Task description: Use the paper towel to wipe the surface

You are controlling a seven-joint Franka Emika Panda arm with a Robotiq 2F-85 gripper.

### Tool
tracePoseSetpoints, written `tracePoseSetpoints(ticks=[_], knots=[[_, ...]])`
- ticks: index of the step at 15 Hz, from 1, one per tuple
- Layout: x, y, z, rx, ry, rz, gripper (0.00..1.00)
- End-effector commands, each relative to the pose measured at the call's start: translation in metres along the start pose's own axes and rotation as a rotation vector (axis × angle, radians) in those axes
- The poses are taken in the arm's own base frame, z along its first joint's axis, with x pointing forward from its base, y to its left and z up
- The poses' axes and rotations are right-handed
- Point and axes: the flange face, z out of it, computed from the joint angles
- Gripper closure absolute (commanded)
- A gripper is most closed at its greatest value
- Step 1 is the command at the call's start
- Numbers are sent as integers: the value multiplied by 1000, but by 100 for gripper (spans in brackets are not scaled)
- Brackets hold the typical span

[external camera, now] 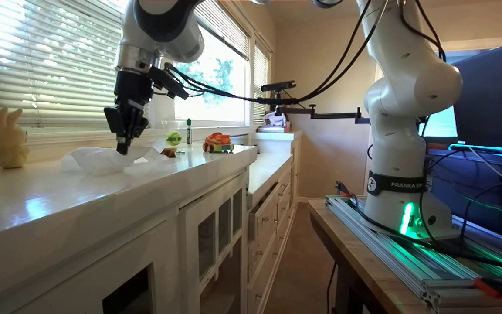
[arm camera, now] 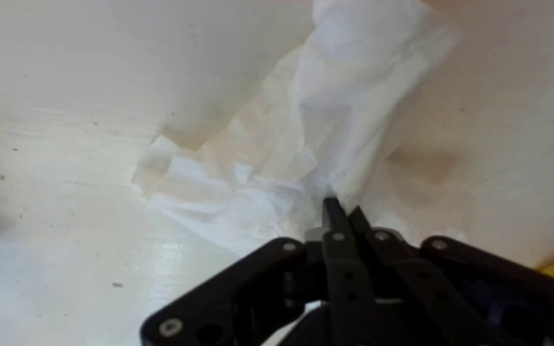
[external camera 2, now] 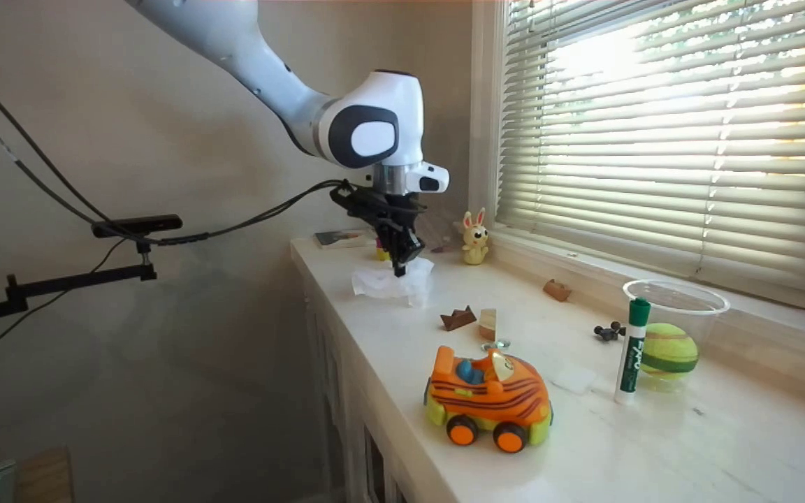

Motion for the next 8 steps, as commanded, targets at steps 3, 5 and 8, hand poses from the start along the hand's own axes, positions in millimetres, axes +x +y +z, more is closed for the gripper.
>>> tracePoseSetpoints(ticks=[3, 5, 8], knots=[[-9, -22, -49, -70, 28, -20, 96], [-1, -28, -61, -92, 43, -69, 96], [16, -27, -71, -109, 66, -113, 96]])
